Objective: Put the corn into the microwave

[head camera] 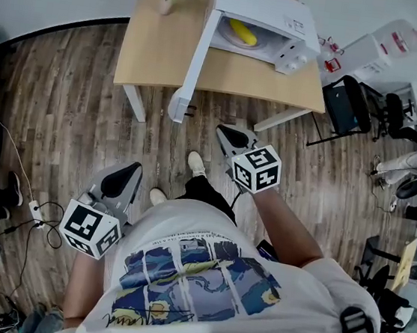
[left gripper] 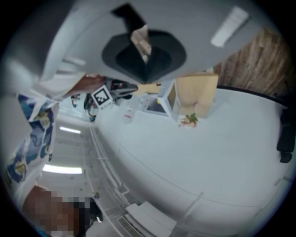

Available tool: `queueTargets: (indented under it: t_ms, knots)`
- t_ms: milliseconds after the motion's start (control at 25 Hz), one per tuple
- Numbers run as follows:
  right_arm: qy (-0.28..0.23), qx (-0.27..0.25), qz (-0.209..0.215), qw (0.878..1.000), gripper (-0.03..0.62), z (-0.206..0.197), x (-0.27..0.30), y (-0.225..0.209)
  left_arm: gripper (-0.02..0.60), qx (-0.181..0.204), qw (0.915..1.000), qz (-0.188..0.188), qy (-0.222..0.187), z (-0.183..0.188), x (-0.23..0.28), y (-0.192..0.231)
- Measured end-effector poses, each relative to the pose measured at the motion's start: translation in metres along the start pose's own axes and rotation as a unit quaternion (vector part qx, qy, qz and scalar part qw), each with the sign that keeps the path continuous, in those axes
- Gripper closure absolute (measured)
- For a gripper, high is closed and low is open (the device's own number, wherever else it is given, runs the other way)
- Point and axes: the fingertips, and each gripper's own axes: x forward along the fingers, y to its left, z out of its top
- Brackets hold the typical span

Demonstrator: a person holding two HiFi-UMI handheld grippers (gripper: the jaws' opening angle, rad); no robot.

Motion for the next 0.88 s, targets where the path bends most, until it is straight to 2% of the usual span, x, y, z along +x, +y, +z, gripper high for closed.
queueTargets:
  t_ms: [400, 880]
  knots:
    - [-0.008, -0.009, 0.000, 1.000, 0.585, 0.008, 0.009, -0.019, 0.572, 0.000, 1.0000, 0.008, 0.003, 0.012, 0.018, 0.005]
    - [-0.008, 0.005, -0.011, 1.000, 0.586, 0.014, 0.019, -0.088, 0.572, 0.007, 0.9999, 0.002, 0.013, 0.037, 0.081, 0.008]
